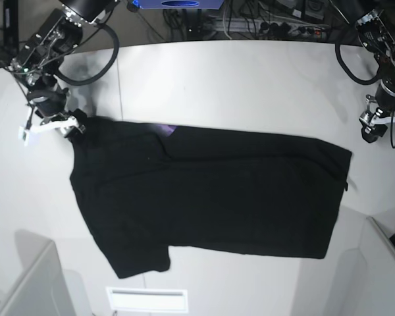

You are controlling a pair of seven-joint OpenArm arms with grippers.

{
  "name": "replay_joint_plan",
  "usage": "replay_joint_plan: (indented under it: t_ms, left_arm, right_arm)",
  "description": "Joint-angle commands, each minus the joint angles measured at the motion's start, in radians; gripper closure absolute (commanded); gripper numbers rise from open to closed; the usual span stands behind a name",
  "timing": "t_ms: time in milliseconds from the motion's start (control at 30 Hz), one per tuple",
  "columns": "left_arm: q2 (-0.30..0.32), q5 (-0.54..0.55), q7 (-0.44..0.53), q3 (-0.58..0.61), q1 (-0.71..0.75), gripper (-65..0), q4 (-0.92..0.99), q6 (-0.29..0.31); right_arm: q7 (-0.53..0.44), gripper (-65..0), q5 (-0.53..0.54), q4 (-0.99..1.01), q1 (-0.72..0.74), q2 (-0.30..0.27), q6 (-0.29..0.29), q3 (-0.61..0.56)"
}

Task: Fold the T-shirt properly
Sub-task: 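Regrip the shirt's shoulder edge with both grippers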

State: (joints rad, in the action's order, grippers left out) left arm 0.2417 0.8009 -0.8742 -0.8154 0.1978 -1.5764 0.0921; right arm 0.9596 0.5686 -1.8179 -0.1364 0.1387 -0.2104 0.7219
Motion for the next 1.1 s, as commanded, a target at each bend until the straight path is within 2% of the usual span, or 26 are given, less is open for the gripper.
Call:
replay_joint_plan:
  t_ms: [0,133,367,533,633,900,1067]
  left_arm:
    - [0.018,0.016,0.017,-0.003,0.002,-43.4,-0.022,0.038]
    - [0.014,0.015,0.019,-0.003,0.044,-43.3,-0.019,0.093]
    - [0.014,0.013,0.019,-0.003,0.045,-43.3,0.023,0.094]
    - [0.015,0.013,0.019,0.008,0.033,-43.3,0.023,0.094]
    - [0.014,0.008,0.019,0.009,-0.001,-43.3,0.035,0.093]
    - [0.0,-0.116,0.016,0.009,-0.116,-43.3,0.159,0.093]
    - [0.0,-0.127,0.016,0.011,-0.191,-43.3,0.258,0.093]
  right_arm:
    - [-0.011,-30.8,0.032,0.016,-0.001,0.0,0.001,0.026]
    - [-0.011,-30.8,0.069,0.134,0.002,-0.001,0.001,0.084]
    - [-0.011,-31.2,0.066,0.2,0.002,-0.004,-0.002,0.083]
    - [-0.047,-31.4,0.064,0.24,0.022,-0.006,-0.004,0.081]
    - [-0.044,-31.4,0.064,0.272,0.034,-0.024,-0.004,0.078]
    - [-0.05,-31.1,0.064,0.303,0.031,-0.058,-0.002,-0.012]
    - [-0.052,-30.8,0.063,0.304,0.031,-0.077,-0.002,-0.069]
